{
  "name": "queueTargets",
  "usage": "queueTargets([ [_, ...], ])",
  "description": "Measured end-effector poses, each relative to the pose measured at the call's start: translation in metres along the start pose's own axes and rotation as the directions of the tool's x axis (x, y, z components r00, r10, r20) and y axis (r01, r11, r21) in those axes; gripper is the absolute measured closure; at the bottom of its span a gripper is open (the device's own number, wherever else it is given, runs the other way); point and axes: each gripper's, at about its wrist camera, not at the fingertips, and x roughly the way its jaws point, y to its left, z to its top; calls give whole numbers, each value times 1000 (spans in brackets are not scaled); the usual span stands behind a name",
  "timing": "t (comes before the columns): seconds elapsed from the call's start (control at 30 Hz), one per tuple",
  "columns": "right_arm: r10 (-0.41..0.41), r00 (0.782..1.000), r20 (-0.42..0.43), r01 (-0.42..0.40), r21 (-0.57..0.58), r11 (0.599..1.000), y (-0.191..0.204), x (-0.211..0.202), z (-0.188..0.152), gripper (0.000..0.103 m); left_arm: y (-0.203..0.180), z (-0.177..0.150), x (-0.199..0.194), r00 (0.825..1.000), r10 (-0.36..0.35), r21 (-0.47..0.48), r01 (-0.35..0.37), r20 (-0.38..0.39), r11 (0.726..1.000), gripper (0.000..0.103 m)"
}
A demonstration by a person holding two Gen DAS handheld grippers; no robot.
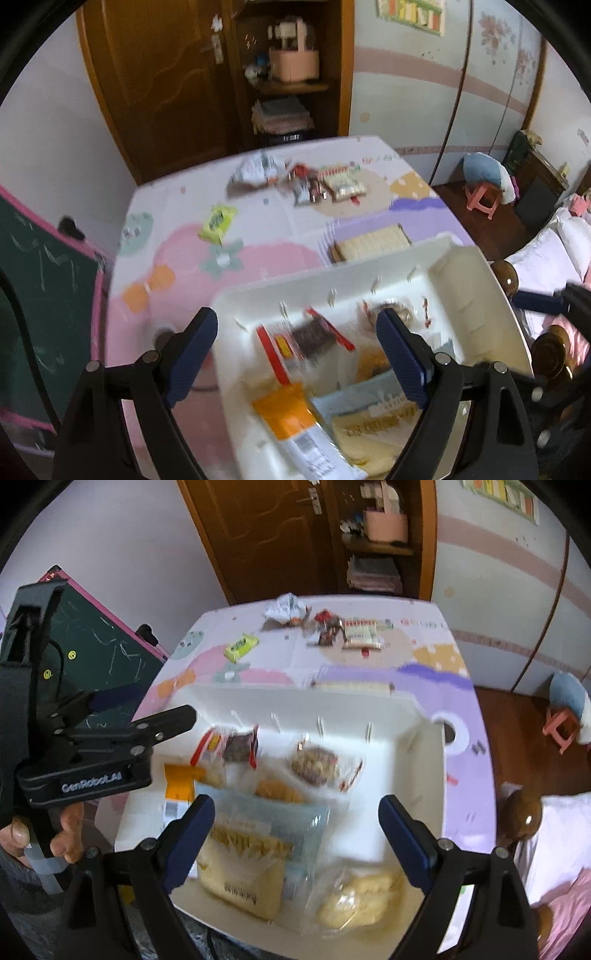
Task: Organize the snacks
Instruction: 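Move both open tools from the tray back toward the remaining snacks, then grasp the green-yellow packet with the left tool while the right tool grasps the white LIPO packet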
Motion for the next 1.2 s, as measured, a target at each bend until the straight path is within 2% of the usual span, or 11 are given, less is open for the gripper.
queueTargets([
  [0.23, -33, 994, 105, 40, -61, 997, -1, -41, 65, 12, 24, 56, -38, 995, 41, 56, -47, 94, 997, 15],
  [0.47, -108, 961, 255, 131, -75, 989, -7, -96, 154, 12, 70, 133, -76, 980, 95, -6, -95, 175, 995, 15],
  [0.67, -139, 946, 293, 140, 18, 990, -27, -107, 214, 12, 101, 187, -81, 961, 177, -60, -168, 214, 984, 15],
  [0.8, -176, 945, 275, 164, 69, 984, -45, -90, 251, 12, 116, 214, -59, 950, 235, -92, -220, 204, 971, 15],
  [0.9, -208, 948, 239, 192, 89, 977, -57, -63, 273, 12, 129, 225, -29, 947, 269, -128, -248, 177, 960, 15],
  [1.03, -218, 966, 136, 204, 114, 972, -78, -7, 288, 12, 143, 227, 26, 958, 266, -153, -249, 103, 956, 15],
  [1.2, -232, 973, -15, 232, 109, 967, -99, 82, 284, 13, 151, 212, 111, 979, 199, -142, -202, -38, 969, 15],
])
